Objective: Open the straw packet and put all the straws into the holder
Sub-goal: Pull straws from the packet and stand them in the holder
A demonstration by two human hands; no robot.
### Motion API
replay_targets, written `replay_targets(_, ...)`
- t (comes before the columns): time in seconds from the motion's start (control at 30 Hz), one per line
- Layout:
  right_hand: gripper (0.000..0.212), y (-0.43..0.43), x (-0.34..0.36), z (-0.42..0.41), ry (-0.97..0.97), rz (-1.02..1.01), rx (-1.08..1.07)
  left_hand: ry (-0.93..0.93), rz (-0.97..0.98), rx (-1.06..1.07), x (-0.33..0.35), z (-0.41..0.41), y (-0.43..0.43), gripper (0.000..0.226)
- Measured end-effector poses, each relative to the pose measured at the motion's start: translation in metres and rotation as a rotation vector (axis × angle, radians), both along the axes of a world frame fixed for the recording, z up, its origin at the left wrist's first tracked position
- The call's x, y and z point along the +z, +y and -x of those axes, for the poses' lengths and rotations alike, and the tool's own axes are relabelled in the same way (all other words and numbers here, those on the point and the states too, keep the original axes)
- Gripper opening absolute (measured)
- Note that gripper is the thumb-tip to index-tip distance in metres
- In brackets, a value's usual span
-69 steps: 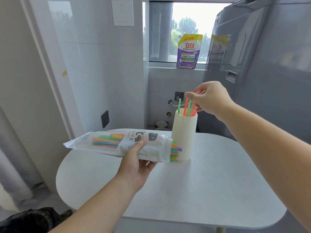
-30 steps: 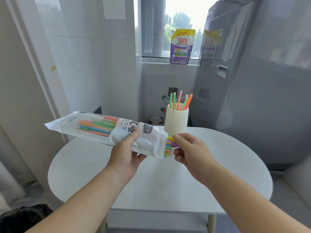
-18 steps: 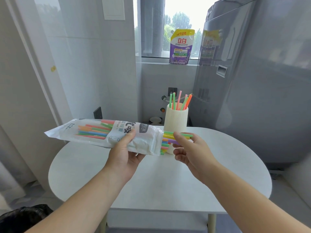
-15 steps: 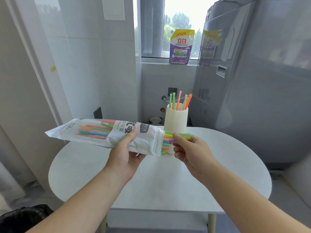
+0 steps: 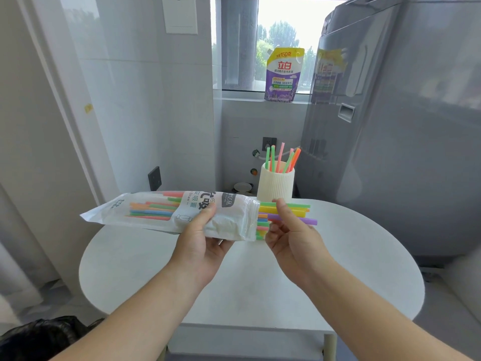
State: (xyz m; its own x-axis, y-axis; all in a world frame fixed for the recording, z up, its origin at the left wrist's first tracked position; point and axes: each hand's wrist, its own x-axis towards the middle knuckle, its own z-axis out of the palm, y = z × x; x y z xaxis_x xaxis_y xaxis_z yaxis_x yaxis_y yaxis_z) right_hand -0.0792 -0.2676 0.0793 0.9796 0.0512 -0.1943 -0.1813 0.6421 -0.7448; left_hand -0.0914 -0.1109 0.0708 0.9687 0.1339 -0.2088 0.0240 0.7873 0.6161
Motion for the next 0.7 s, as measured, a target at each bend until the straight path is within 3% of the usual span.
replay_targets(0.1,0.020,0.001,0.005,-0.005,-0.008,0.152,-0.106,0.011,0.004,-0.005,0.000,0.001,0.000,0.030)
replay_targets(0.43,0.024,-0.008,0.016,-0.001,-0.135,0.513,-0.289,0.040,0.069,0.025,0.002,0.000,0.000,0.025)
replay_targets(0.7,0.024,-0.020,0.032,-0.003,-0.205,0.458,-0.266,0.014,0.096,0.059,0.002,-0.002,0.006,0.037)
